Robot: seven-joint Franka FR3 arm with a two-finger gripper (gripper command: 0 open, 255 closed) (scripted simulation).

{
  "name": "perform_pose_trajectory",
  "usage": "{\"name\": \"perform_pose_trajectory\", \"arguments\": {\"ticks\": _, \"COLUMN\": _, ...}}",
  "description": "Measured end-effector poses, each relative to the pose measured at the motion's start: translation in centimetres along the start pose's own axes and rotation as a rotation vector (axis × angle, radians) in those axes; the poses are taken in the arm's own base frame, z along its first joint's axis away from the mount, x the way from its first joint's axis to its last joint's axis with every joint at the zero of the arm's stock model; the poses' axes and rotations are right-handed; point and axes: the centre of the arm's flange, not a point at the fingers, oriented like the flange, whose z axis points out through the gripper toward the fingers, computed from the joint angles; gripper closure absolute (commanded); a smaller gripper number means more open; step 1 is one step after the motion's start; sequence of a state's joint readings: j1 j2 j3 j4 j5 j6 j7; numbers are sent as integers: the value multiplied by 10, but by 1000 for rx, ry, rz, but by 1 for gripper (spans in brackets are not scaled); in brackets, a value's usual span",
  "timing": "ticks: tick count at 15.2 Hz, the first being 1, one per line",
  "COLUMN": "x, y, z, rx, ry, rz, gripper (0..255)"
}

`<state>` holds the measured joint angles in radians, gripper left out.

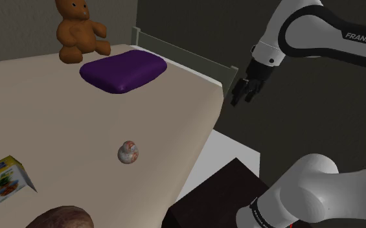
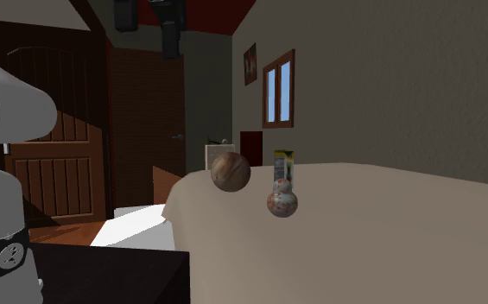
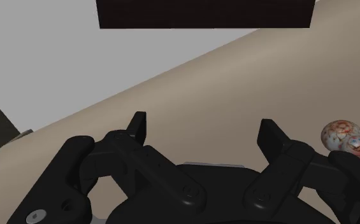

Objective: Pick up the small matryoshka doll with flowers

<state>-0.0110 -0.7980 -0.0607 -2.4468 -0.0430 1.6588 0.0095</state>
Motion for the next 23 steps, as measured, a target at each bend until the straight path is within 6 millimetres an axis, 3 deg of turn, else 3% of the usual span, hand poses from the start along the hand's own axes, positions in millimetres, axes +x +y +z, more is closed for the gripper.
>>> {"name": "perform_pose_trajectory", "arguments": {"ticks": 2, "x": 3, "y": -5, "z": 3, "rx": 1, "ry": -1, "rz": -1, "gripper": 0}}
{"name": "perform_pose_trajectory", "arguments": {"ticks": 5, "x": 17, "y": -30, "z": 19, "rx": 10, "ry": -5, "rz": -4, "gripper": 0}}
{"name": "perform_pose_trajectory", "arguments": {"ticks": 23, "x": 104, "y": -210, "z": 135, "rx": 68, "ry": -33, "rz": -22, "gripper": 0}}
